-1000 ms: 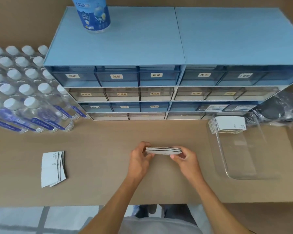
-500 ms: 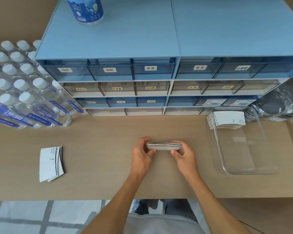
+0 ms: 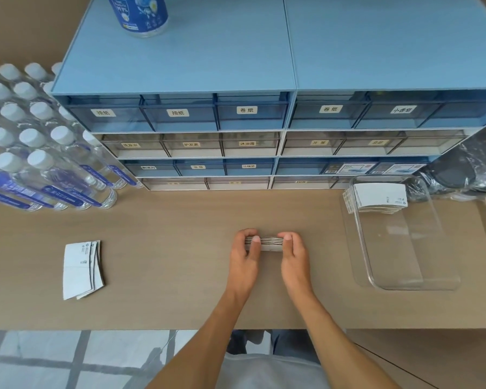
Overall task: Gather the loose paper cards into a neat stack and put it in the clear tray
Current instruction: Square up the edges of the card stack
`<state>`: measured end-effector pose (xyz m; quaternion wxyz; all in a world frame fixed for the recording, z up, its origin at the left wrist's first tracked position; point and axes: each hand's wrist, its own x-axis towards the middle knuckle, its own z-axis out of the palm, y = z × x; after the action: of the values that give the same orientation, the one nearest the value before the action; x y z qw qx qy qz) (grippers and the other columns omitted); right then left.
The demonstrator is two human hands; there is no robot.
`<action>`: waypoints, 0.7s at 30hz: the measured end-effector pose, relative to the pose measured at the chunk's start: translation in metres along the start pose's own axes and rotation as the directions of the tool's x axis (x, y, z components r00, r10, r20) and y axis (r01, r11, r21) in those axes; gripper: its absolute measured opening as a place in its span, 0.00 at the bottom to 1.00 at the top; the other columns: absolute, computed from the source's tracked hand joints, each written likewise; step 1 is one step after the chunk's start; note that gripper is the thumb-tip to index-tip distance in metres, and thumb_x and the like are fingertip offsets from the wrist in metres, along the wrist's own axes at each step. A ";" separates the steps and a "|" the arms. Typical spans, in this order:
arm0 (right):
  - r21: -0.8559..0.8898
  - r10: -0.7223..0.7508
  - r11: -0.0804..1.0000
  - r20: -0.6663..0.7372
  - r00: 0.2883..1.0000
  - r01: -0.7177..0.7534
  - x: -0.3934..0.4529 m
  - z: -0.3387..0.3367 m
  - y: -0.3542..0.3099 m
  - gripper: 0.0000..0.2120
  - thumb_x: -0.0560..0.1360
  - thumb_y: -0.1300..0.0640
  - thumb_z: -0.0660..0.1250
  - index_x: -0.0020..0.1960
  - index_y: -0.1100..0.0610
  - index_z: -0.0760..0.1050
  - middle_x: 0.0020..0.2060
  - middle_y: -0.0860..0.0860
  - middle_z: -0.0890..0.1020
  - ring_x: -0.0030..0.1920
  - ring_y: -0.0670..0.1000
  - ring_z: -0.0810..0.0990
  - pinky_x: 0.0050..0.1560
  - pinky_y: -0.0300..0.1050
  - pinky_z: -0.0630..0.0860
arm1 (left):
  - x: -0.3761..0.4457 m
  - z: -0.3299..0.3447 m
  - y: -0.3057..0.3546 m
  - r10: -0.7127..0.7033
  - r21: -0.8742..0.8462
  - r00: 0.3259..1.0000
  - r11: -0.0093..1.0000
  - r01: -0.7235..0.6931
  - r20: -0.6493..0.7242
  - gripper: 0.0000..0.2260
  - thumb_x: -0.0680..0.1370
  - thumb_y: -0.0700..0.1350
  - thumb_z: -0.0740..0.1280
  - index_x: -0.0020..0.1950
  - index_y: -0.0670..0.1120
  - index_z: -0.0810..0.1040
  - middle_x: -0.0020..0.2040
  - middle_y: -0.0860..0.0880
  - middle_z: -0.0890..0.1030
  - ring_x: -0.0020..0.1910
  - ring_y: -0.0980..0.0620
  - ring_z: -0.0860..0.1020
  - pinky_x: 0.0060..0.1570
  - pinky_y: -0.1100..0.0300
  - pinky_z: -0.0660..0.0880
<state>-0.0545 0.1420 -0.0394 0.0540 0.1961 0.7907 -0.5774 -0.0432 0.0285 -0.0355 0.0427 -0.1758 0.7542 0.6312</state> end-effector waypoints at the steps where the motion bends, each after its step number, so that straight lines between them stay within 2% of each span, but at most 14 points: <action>1: -0.036 -0.006 0.999 -0.019 1.000 0.006 0.000 0.002 -0.001 0.14 0.84 0.57 0.54 0.55 0.61 0.77 0.51 0.54 0.82 0.55 0.55 0.79 0.61 0.52 0.74 | 0.001 0.001 0.001 0.007 -0.011 1.000 1.000 -0.007 -0.016 0.07 0.83 0.43 0.60 0.57 0.44 0.76 0.52 0.50 0.79 0.49 0.63 0.75 0.50 0.70 0.69; 4: -0.163 -0.040 0.986 -0.063 0.997 0.029 0.000 0.005 -0.002 0.14 0.84 0.58 0.55 0.54 0.62 0.78 0.51 0.54 0.82 0.56 0.58 0.78 0.62 0.58 0.72 | 0.004 0.004 0.001 0.053 0.026 0.997 0.998 -0.051 -0.060 0.10 0.85 0.41 0.56 0.51 0.43 0.76 0.49 0.44 0.78 0.49 0.51 0.76 0.52 0.58 0.71; 6: -0.240 -0.073 0.969 -0.063 0.995 0.056 0.000 0.003 0.000 0.14 0.84 0.57 0.55 0.53 0.61 0.78 0.48 0.50 0.80 0.57 0.57 0.76 0.62 0.54 0.70 | 0.006 0.006 -0.001 0.068 0.087 0.995 0.994 -0.062 -0.075 0.12 0.85 0.42 0.55 0.50 0.43 0.77 0.48 0.45 0.79 0.51 0.45 0.75 0.55 0.51 0.72; 8: -0.253 -0.085 0.965 -0.045 0.995 0.071 -0.001 0.001 0.003 0.14 0.84 0.55 0.55 0.52 0.60 0.77 0.46 0.47 0.76 0.56 0.55 0.74 0.57 0.45 0.68 | 0.005 0.005 -0.005 0.060 0.190 0.995 0.981 -0.042 -0.085 0.12 0.85 0.45 0.54 0.49 0.48 0.76 0.47 0.52 0.79 0.52 0.49 0.73 0.56 0.51 0.69; 10: -0.261 -0.083 0.963 -0.033 0.996 0.071 -0.002 -0.001 0.005 0.15 0.84 0.54 0.54 0.51 0.60 0.75 0.46 0.49 0.75 0.54 0.54 0.73 0.54 0.43 0.67 | 0.003 0.002 -0.007 0.067 0.269 0.996 0.962 -0.046 -0.067 0.12 0.85 0.48 0.52 0.48 0.52 0.74 0.46 0.55 0.78 0.50 0.52 0.70 0.56 0.52 0.68; 15: -0.242 -0.072 0.969 -0.055 0.996 0.057 0.000 0.002 0.004 0.14 0.84 0.54 0.54 0.50 0.60 0.75 0.47 0.53 0.78 0.52 0.55 0.75 0.54 0.47 0.71 | 0.004 -0.002 -0.006 0.079 0.262 0.996 0.963 -0.068 -0.031 0.15 0.84 0.52 0.51 0.50 0.49 0.74 0.48 0.53 0.78 0.51 0.50 0.70 0.58 0.49 0.69; 21: -0.202 -0.043 0.979 -0.061 0.997 0.030 -0.003 0.002 0.005 0.14 0.84 0.55 0.54 0.51 0.61 0.76 0.48 0.56 0.82 0.52 0.59 0.79 0.56 0.55 0.75 | -0.001 -0.009 -0.012 0.075 0.285 0.997 0.955 -0.081 0.030 0.13 0.84 0.54 0.52 0.55 0.53 0.74 0.52 0.57 0.77 0.54 0.52 0.68 0.60 0.53 0.67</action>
<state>-0.0501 0.1404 -0.0432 0.0371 0.1939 0.8498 -0.4888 -0.0370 0.0188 -0.0449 0.0498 -0.1320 0.8434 0.5185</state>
